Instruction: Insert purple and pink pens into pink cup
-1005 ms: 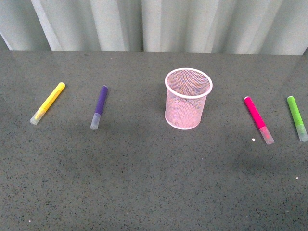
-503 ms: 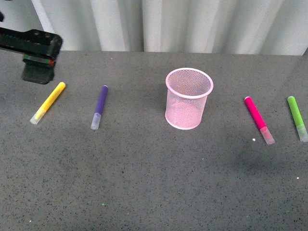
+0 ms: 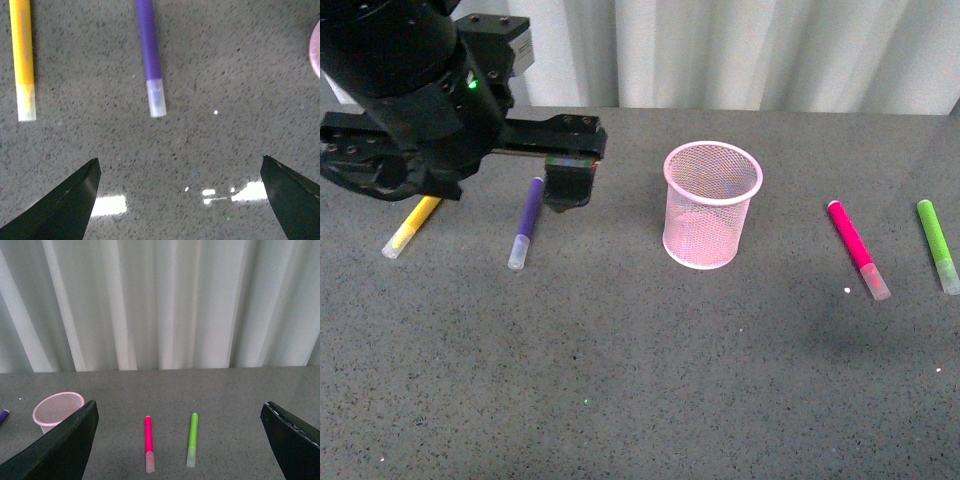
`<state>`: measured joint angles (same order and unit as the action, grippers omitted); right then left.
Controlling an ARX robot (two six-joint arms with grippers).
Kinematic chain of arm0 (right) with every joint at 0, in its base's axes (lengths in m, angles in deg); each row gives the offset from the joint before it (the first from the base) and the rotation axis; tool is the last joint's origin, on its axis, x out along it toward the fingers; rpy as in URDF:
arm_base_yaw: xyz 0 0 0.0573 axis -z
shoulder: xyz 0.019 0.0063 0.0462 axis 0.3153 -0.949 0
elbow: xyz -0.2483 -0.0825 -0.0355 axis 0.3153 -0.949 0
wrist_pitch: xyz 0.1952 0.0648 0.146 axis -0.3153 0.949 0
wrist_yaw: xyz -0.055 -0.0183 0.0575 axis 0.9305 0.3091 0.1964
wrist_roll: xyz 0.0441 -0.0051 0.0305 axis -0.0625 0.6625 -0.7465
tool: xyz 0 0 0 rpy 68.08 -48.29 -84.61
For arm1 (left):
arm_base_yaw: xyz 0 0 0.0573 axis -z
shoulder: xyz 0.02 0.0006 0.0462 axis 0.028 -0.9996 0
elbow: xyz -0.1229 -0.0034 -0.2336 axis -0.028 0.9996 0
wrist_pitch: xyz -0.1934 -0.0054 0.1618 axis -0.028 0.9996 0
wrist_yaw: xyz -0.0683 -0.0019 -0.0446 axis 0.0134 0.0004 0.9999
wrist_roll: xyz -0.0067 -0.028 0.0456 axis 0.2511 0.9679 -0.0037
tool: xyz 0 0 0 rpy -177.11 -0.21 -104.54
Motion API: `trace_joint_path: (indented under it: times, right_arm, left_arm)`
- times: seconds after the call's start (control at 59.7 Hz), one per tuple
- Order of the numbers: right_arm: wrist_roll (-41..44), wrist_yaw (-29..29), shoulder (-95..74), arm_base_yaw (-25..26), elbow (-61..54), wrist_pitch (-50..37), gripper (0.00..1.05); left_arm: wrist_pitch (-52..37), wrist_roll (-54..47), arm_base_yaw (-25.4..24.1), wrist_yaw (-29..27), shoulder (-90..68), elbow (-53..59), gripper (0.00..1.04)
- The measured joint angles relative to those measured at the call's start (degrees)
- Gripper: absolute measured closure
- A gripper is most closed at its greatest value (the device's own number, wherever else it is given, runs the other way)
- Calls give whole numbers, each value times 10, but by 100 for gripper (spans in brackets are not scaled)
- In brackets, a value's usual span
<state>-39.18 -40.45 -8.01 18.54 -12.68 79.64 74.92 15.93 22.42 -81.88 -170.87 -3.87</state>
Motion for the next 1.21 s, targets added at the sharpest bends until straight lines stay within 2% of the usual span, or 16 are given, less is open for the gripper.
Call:
trace_joint_path:
  times: [0.285,0.503,0.637,1.206]
  right_arm:
    - [0,0,0,0,0,0,7]
    - [0,0,0,0,0,0,7]
    - [0,0,0,0,0,0,7]
    - [0,0,0,0,0,0,7]
  left_arm:
    - [-10,-11,3,12,-97,-87,7]
    - [-34,-68,6,52,-161,-162,7]
    - [-34,-91,2,50,-179,-195,7]
    - [-50,-172,-72,34,-249,-235,7]
